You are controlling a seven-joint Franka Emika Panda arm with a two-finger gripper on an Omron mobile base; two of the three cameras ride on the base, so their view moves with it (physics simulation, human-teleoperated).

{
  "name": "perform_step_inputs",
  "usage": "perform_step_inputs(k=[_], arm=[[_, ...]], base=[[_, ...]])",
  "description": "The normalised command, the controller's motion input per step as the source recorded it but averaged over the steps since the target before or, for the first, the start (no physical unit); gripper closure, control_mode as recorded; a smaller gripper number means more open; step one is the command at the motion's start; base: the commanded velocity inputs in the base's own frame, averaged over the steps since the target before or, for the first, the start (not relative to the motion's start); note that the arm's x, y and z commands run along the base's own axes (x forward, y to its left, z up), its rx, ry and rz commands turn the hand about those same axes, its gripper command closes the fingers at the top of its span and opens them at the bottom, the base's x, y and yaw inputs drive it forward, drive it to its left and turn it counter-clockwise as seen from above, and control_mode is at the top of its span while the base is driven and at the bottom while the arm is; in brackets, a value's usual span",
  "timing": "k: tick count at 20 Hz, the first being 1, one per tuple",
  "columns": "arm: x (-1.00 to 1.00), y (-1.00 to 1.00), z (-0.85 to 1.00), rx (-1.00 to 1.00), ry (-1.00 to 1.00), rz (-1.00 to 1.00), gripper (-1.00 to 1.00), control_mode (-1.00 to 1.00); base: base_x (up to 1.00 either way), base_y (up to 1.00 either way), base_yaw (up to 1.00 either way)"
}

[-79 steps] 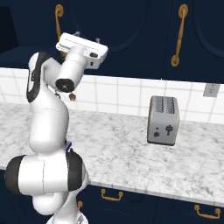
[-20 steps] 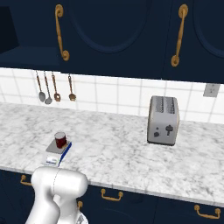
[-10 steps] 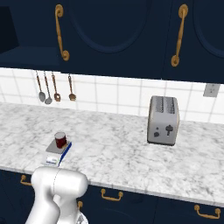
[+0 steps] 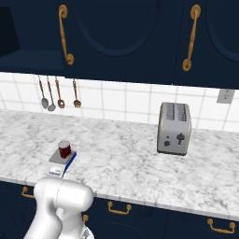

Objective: Pick the canned food and place it on the digital scale for weighing, and close the cabinet.

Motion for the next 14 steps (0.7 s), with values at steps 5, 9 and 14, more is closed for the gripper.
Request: perform_step_inputs(k=[5,9,14], arm=[[0.0,0.77,-0.18,0.13,-0.21,0.0,-1.0,-1.0],[0.15,0.6,-0.1,0.18,-0.11,-0.01,-1.0,-1.0],[0.64,0.6,-0.16,0.19,-0.01,0.0,-1.0,-1.0]], base=[[0.0,0.0,0.0],[0.0,0.0,0.0],[0.0,0.0,0.0]])
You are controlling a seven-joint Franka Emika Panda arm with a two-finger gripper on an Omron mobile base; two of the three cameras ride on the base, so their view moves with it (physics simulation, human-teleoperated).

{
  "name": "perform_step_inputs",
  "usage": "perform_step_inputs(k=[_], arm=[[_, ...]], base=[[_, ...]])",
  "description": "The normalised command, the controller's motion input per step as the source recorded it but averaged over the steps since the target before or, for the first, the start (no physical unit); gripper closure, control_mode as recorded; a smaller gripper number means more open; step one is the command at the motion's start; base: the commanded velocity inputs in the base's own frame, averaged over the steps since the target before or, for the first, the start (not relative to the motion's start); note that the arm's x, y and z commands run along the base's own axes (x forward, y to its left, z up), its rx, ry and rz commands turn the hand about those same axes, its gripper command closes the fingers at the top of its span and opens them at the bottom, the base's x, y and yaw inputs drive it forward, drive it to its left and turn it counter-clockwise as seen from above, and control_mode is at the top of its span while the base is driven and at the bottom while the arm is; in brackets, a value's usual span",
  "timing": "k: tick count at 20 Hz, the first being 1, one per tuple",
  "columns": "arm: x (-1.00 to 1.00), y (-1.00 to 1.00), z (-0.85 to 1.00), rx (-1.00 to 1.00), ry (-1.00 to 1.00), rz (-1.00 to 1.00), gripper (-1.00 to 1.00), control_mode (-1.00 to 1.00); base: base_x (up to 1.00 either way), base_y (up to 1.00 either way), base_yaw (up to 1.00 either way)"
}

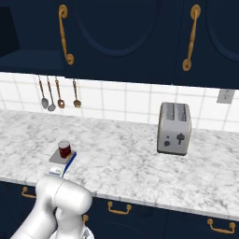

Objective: Pick the canned food and place it on the digital scale for weighing, and close the cabinet.

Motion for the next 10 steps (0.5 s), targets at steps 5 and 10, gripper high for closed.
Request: perform_step_inputs(k=[5,10], arm=[[0.07,0.68,-0.72,0.21,-0.21,0.0,-1.0,-1.0],[0.54,0.57,-0.15,0.15,-0.2,-0.04,-1.0,-1.0]], base=[[0.0,0.0,0.0],[0.0,0.0,0.0]])
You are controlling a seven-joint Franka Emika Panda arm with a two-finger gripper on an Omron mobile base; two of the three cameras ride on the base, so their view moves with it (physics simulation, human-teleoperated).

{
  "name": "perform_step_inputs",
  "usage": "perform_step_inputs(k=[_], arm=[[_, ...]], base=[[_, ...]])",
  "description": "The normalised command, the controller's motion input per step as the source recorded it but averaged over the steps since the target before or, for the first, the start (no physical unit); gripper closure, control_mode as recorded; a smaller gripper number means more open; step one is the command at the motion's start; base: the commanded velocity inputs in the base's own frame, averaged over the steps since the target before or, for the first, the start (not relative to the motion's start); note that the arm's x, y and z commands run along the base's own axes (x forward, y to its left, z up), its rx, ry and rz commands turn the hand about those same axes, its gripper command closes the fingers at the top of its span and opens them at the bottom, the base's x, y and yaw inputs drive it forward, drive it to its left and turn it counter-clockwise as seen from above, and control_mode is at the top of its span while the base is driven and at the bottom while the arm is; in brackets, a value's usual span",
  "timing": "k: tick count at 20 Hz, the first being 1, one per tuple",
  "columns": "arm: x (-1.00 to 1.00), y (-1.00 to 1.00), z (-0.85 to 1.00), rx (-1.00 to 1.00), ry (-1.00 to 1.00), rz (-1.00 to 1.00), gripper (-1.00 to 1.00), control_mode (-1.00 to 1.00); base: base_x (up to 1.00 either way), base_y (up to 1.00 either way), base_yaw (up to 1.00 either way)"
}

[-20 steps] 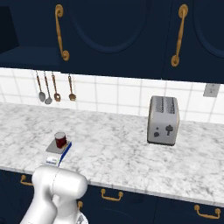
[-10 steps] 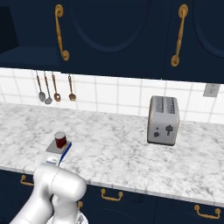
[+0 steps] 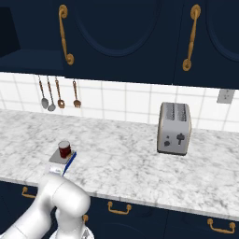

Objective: Pick the canned food and place it on the digital scale for weighing, and close the cabinet.

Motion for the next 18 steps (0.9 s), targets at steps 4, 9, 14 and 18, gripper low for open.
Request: perform_step_inputs(k=[4,9,14,18], arm=[[0.91,0.64,0.0,0.05,-0.18,-0.05,-1.0,-1.0],[1.0,0.64,-0.27,0.14,-0.13,-0.05,-1.0,-1.0],[0.6,0.01,0.46,0.03,-0.22,-0.08,-1.0,-1.0],[0.63,-0.05,0.53,0.05,-0.2,-0.08,-1.0,-1.0]], base=[[0.0,0.0,0.0],[0.0,0.0,0.0],[0.0,0.0,0.0],[0.0,0.0,0.0]])
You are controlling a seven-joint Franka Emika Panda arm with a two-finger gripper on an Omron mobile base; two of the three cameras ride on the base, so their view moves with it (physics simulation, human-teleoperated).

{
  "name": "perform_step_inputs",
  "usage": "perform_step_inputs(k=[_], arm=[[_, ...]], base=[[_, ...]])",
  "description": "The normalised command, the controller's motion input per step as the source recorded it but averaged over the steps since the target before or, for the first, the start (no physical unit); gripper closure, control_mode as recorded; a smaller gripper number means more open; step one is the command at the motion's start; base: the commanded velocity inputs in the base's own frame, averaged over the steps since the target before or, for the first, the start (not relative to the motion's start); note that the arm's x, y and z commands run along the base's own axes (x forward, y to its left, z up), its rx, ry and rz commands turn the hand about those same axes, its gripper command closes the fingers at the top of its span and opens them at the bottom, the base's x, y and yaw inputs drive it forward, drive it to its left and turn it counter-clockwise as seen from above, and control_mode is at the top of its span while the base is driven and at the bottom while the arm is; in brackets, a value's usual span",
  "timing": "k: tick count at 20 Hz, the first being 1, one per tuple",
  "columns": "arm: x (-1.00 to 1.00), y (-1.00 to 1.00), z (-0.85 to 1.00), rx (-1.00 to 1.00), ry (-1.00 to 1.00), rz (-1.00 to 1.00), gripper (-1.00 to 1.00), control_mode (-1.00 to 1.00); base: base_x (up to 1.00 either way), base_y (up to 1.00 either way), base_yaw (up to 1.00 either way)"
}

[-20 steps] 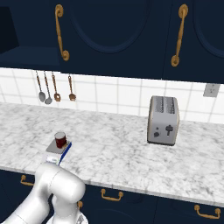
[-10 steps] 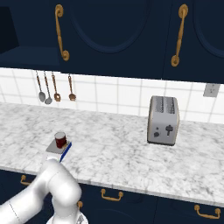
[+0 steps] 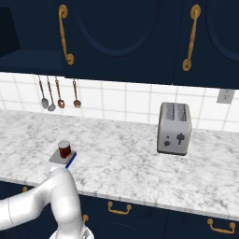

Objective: Pick the canned food and place it on the digital scale for weighing, and close the cabinet.

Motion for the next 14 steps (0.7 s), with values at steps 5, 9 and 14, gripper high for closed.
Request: perform_step_inputs(k=[5,9,14], arm=[[0.28,-0.73,0.64,0.12,-0.21,-0.08,-1.0,-1.0],[0.01,-1.0,0.6,0.21,-0.3,-0.03,-1.0,-1.0],[0.0,-1.0,0.6,0.23,-0.39,0.0,-1.0,-1.0]], base=[[0.0,0.0,0.0],[0.0,0.0,0.0],[0.0,0.0,0.0]])
